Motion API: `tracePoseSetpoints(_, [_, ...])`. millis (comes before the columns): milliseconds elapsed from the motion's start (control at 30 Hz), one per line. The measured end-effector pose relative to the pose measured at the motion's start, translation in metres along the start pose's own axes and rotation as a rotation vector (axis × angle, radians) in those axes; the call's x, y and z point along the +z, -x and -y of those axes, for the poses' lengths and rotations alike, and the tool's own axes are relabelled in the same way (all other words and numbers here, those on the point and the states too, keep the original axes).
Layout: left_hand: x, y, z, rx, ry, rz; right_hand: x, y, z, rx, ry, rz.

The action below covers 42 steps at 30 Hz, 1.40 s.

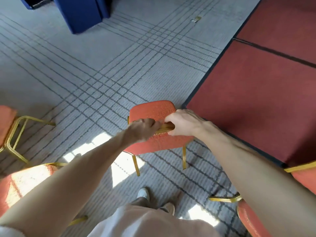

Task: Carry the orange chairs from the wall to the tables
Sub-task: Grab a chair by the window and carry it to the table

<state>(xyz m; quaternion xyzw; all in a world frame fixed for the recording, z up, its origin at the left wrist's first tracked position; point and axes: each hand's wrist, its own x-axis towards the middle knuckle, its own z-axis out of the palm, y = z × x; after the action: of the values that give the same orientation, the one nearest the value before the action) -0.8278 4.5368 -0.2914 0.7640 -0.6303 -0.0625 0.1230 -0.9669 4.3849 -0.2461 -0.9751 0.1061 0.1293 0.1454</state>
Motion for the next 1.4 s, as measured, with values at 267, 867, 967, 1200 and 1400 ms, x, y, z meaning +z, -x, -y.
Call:
tracePoseSetpoints(267, [-0.003, -0.048, 0.011, -0.299, -0.128, -0.266, -0.042, -0.047, -0.038, -0.013, -0.036, -0.043])
tracePoseSetpoints(867, [-0.103, -0.237, 0.155, -0.337, 0.026, -0.327, -0.162, -0.28, -0.077, 0.106, -0.208, -0.039])
tracePoseSetpoints(967, [-0.109, -0.27, 0.18, -0.428, 0.042, -0.29, -0.174, -0.309, -0.091, 0.11, -0.253, -0.13])
tracePoseSetpoints(1200, [-0.116, -0.359, 0.252, -0.436, -0.022, -0.237, -0.21, -0.392, -0.128, 0.153, -0.269, -0.221])
tracePoseSetpoints(1400, [-0.133, -0.444, 0.326, -0.41, -0.051, -0.17, -0.251, -0.488, -0.17, 0.126, -0.334, -0.166])
